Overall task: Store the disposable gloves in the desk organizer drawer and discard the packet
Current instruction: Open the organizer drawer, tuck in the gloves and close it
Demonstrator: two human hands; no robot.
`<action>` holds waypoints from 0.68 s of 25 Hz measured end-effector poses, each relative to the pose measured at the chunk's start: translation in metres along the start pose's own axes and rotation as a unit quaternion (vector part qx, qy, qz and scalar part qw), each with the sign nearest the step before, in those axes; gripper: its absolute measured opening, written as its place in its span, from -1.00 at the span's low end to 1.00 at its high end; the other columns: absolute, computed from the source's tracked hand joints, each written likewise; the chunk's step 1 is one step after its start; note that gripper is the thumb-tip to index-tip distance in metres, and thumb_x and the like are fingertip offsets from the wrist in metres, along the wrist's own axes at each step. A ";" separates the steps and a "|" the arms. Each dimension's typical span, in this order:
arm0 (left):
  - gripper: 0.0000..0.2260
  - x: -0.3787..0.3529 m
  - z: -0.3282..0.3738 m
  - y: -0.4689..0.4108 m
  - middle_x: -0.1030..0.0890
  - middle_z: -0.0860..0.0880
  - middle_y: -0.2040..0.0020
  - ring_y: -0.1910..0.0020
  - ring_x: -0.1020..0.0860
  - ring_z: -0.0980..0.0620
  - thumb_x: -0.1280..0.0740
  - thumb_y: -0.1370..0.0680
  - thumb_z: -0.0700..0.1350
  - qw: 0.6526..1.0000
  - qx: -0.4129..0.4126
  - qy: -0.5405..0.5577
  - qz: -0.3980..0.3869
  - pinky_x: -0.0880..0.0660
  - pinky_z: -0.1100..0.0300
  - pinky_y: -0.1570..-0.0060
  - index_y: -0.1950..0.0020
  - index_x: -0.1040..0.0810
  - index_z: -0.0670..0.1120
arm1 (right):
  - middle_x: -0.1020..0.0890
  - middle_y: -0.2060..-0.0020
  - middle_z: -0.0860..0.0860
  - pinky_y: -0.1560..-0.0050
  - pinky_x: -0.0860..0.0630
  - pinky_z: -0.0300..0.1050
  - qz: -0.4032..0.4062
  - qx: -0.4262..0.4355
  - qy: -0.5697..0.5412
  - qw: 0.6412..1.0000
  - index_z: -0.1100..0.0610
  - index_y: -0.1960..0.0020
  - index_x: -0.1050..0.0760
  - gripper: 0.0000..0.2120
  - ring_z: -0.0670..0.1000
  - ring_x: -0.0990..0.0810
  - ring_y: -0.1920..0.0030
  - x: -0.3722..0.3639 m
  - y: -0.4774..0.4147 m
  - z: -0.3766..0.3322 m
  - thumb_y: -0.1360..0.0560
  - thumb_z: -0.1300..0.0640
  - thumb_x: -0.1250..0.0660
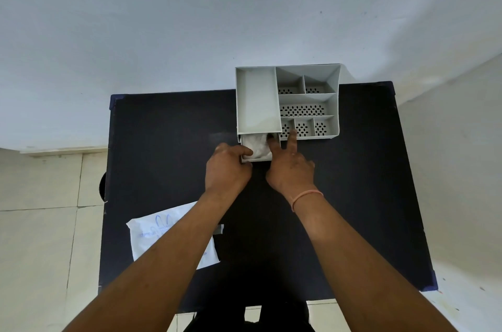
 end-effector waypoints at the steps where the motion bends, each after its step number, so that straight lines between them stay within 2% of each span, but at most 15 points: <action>1: -0.65 0.004 0.007 0.001 -0.61 -0.10 -0.18 -0.03 -0.69 -0.11 -0.50 -0.54 -0.17 0.998 -0.032 -0.043 0.016 -0.61 0.10 -0.07 -0.32 -0.70 0.06 | 0.18 -0.72 0.19 -0.42 -0.40 0.44 -0.011 0.001 -0.006 1.000 -0.17 -0.69 -0.02 -0.11 0.34 -0.44 -0.50 -0.002 -0.003 0.000 -0.53 0.13 -0.44; 4: -0.45 -0.002 0.035 0.004 -0.60 -0.13 -0.21 -0.01 -0.70 -0.15 -0.40 -0.62 -0.13 0.968 -0.144 -0.206 0.000 -0.69 -0.04 0.04 -0.60 -0.42 0.15 | 0.06 -0.72 0.21 -0.37 -0.48 0.37 -0.017 0.009 -0.009 1.000 -0.17 -0.66 -0.06 -0.16 0.37 -0.45 -0.49 -0.002 -0.007 0.000 -0.54 0.13 -0.43; 6: -0.38 -0.011 0.045 0.001 -0.67 -0.11 -0.17 -0.03 -0.71 -0.15 -0.35 -0.65 -0.09 0.945 -0.169 -0.278 -0.045 -0.66 -0.03 0.06 -0.68 -0.23 0.17 | 0.02 -0.71 0.23 -0.34 -0.53 0.33 -0.015 0.010 -0.009 1.000 -0.18 -0.66 -0.09 -0.17 0.37 -0.48 -0.47 -0.001 -0.009 -0.001 -0.54 0.13 -0.44; 8: -0.41 -0.011 0.052 -0.005 -0.71 -0.11 -0.12 -0.05 -0.72 -0.16 -0.35 -0.64 -0.08 0.934 -0.160 -0.313 -0.057 -0.63 -0.01 0.09 -0.66 -0.28 0.13 | -0.08 -0.67 0.23 -0.32 -0.55 0.29 -0.012 0.009 -0.014 1.000 -0.16 -0.64 -0.16 -0.19 0.35 -0.51 -0.43 0.002 -0.013 -0.001 -0.52 0.15 -0.46; 11: -0.60 -0.008 0.055 -0.013 -0.72 -0.13 -0.13 -0.07 -0.72 -0.18 -0.36 -0.62 -0.06 0.934 -0.137 -0.322 -0.069 -0.64 -0.03 0.07 -0.47 -0.50 0.01 | -0.24 -0.54 0.21 -0.26 -0.59 0.24 0.005 0.025 -0.030 0.999 -0.12 -0.59 -0.26 -0.28 0.32 -0.58 -0.31 0.007 -0.013 -0.004 -0.52 0.16 -0.45; 13: -0.68 -0.009 0.057 -0.018 -0.72 -0.13 -0.14 -0.09 -0.71 -0.19 -0.35 -0.62 -0.03 0.933 -0.127 -0.324 -0.091 -0.64 -0.05 0.03 -0.38 -0.57 -0.02 | -0.31 -0.46 0.20 -0.18 -0.63 0.21 0.038 0.045 -0.054 0.997 -0.12 -0.57 -0.29 -0.36 0.30 -0.61 -0.24 0.011 -0.007 -0.006 -0.55 0.14 -0.40; 15: -0.70 -0.011 0.060 -0.021 -0.72 -0.13 -0.14 -0.09 -0.71 -0.19 -0.33 -0.64 -0.03 0.929 -0.131 -0.335 -0.091 -0.63 -0.05 0.05 -0.36 -0.58 -0.02 | -0.39 -0.38 0.17 -0.10 -0.62 0.13 0.100 0.054 -0.105 0.988 -0.10 -0.53 -0.36 -0.46 0.25 -0.63 -0.17 0.017 0.006 -0.004 -0.58 0.10 -0.35; 17: -0.73 -0.005 0.060 -0.019 -0.74 -0.11 -0.08 -0.04 -0.72 -0.18 -0.32 -0.65 -0.04 0.938 -0.138 -0.315 -0.050 -0.63 -0.02 0.10 -0.33 -0.62 -0.01 | -0.47 -0.28 0.12 -0.09 -0.56 0.01 0.147 0.046 -0.201 0.967 -0.04 -0.48 -0.44 -0.52 0.14 -0.59 -0.12 0.020 0.017 0.001 -0.58 0.16 -0.34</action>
Point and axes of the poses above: each hand's wrist, its own y-axis away from the middle knuckle, its own x-axis out of the back of the hand, z = x × y, the point moved 9 cm from there along -y, towards the middle knuckle
